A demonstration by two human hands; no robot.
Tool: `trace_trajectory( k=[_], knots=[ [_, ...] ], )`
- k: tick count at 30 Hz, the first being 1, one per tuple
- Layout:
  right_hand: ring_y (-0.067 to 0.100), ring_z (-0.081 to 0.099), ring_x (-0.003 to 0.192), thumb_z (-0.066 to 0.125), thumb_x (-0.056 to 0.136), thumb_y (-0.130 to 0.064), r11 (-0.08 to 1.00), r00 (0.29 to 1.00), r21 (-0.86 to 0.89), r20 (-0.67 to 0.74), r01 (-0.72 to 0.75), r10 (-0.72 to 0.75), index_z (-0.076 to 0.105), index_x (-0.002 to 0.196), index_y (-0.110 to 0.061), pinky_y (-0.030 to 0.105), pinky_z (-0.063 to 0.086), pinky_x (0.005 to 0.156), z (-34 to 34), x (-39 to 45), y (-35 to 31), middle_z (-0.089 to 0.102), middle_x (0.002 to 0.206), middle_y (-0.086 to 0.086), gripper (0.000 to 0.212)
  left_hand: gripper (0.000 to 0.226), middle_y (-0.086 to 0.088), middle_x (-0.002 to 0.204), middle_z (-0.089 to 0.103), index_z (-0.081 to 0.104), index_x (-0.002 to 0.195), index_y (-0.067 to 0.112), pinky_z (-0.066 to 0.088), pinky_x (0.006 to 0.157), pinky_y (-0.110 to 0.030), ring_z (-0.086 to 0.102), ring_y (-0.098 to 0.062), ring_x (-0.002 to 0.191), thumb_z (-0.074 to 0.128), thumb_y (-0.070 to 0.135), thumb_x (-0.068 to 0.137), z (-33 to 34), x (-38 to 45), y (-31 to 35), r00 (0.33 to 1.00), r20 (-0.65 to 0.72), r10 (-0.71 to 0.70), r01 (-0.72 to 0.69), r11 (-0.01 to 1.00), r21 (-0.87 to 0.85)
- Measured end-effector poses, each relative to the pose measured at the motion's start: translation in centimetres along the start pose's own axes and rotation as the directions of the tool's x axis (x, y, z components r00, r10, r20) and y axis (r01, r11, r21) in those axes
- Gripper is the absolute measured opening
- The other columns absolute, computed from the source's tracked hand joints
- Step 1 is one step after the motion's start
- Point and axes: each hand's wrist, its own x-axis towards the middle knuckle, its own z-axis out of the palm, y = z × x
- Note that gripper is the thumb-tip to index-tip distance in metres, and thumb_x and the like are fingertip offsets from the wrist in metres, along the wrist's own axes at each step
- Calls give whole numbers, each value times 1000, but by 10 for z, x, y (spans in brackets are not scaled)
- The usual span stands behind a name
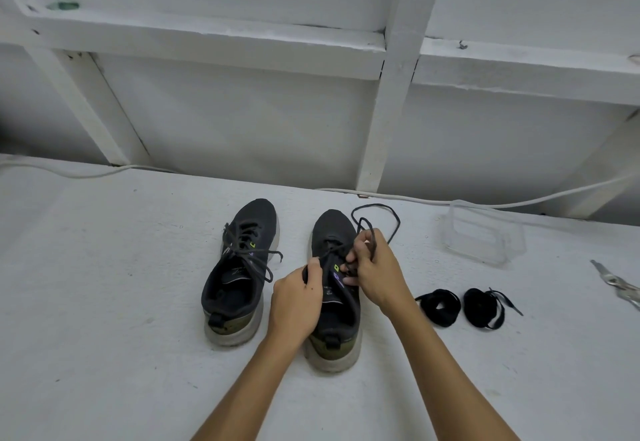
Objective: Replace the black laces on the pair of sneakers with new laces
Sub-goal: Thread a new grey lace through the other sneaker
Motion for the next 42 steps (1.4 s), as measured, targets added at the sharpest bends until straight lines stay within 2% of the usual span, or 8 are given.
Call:
trace_trajectory(
  k=[6, 10, 14, 23, 29, 32, 37, 42],
  knots=[
    [0, 62, 75, 69, 93, -23, 856, 943, -406, 52, 320, -328, 68, 88, -29, 10, 46, 69, -15, 11, -33, 67, 80, -14, 7, 30, 8, 123, 66, 67, 122, 26, 44, 97, -26, 58, -11, 115, 52, 24, 96, -9, 12, 7, 987, 5, 162, -162, 987, -2],
    [10, 67, 79, 68, 94, -34, 961, 965, -104, 95, 255, -245, 70, 88, -22, 29, 58, 72, -21, 16, -66, 72, 90, 0, 13, 28, 8, 128, 56, 73, 101, 27, 30, 95, -18, 48, -15, 121, 57, 10, 86, -9, 35, 17, 927, 108, 359, -372, 916, 149],
    [17, 72, 86, 57, 99, -47, 987, 979, 66, 134, 145, -152, 70, 100, -10, 37, 63, 74, -29, 18, -84, 75, 105, 2, 39, 61, 17, 155, 34, 52, 141, 41, 32, 109, -41, 27, -18, 136, 45, 11, 88, -12, 53, 30, 838, 377, 394, -523, 778, 349],
    [15, 41, 50, 53, 99, -54, 989, 971, -76, 213, 124, -106, 54, 51, -29, 21, 35, 51, -32, 12, -78, 50, 55, 2, 54, 42, 21, 91, 67, 49, 121, 39, 30, 87, -37, 47, -12, 111, 71, 30, 86, -8, 66, 47, 871, 342, 353, -446, 859, 250],
    [9, 62, 60, 53, 95, -62, 977, 999, -208, 28, 44, -39, 60, 118, -24, 23, 46, 58, -40, 17, -58, 72, 90, -5, 45, 28, 7, 72, 58, 52, 111, 16, 48, 73, -35, 61, -21, 80, 62, 14, 85, -34, 76, 40, 949, -239, 205, -197, 979, 58],
    [16, 68, 99, 58, 89, -68, 915, 997, -404, -64, 6, -35, 32, 151, -37, 34, 53, 87, -42, 19, -34, 59, 125, -10, 74, 33, -1, 84, 64, 49, 118, 14, 49, 71, -40, 61, -29, 87, 56, 11, 86, -59, 85, 27, 908, -355, 221, -143, 962, 231],
    [26, 52, 130, 63, 95, -37, 709, 998, -705, -13, 37, -64, 61, 134, -25, 35, 42, 103, -44, 23, 4, 60, 136, 2, 41, 56, -8, 127, 52, 52, 130, 18, 29, 78, -40, 42, -33, 116, 62, -2, 78, -83, 91, 4, 907, -318, 276, 2, 753, 658],
    [19, 54, 119, 64, 93, -17, 715, 992, -688, 105, 124, -71, 70, 120, -25, 26, 42, 94, -38, 16, 10, 62, 124, -2, 29, 39, 6, 136, 50, 68, 110, 30, 24, 99, -44, 35, -23, 127, 58, 2, 84, -78, 84, -1, 933, -2, 359, -232, 606, 761]
  ],
)
